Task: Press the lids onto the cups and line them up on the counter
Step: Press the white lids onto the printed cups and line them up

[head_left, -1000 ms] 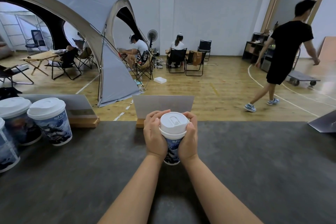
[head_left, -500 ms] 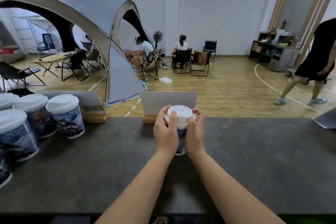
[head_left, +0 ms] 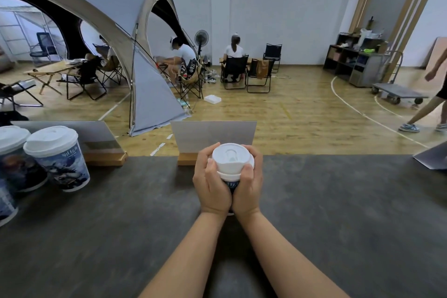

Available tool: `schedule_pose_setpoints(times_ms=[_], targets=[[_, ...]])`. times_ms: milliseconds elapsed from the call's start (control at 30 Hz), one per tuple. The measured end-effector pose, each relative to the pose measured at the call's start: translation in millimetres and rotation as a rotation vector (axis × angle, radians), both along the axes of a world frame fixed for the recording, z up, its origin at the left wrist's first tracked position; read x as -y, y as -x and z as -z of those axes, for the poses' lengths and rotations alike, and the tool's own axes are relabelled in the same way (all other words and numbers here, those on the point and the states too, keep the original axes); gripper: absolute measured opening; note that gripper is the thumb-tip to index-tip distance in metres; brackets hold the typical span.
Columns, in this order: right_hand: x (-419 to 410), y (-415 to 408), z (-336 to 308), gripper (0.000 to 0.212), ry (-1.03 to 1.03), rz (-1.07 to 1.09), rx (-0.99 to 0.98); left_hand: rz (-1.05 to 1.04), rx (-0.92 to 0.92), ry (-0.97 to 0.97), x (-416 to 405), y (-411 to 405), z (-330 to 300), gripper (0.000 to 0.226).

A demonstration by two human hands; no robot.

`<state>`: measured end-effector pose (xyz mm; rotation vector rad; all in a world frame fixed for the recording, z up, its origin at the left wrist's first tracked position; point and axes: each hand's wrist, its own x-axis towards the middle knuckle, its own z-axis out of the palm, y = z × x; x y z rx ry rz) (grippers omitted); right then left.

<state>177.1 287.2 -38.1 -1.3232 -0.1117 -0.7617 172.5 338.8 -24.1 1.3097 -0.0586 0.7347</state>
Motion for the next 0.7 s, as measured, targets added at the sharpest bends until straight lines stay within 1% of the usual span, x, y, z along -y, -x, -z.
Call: schedule_pose_setpoints(times_ms=[267,400,600,700], targets=[[-0.1,-5.4,7.3,0.041,-0.051,0.009,0.044,0.027,0.036,-0.008,-0.8,-4.1,5.3,0.033],[0.8,-4.1,6.0,0.042,-0.024,0.011,0.012,0.040,0.047,-0.016,-0.4,-1.6,1.8,0.041],[13.3,2.9,-5.4,0.032,0.095,0.031,-0.063,0.017,-0.033,-0.048,-8.1,-0.1,-3.2,0.040],[23.9,2.4,-12.8,0.025,0.108,0.023,-0.109,0.029,-0.087,-0.075,-11.7,2.9,-7.8,0.040]])
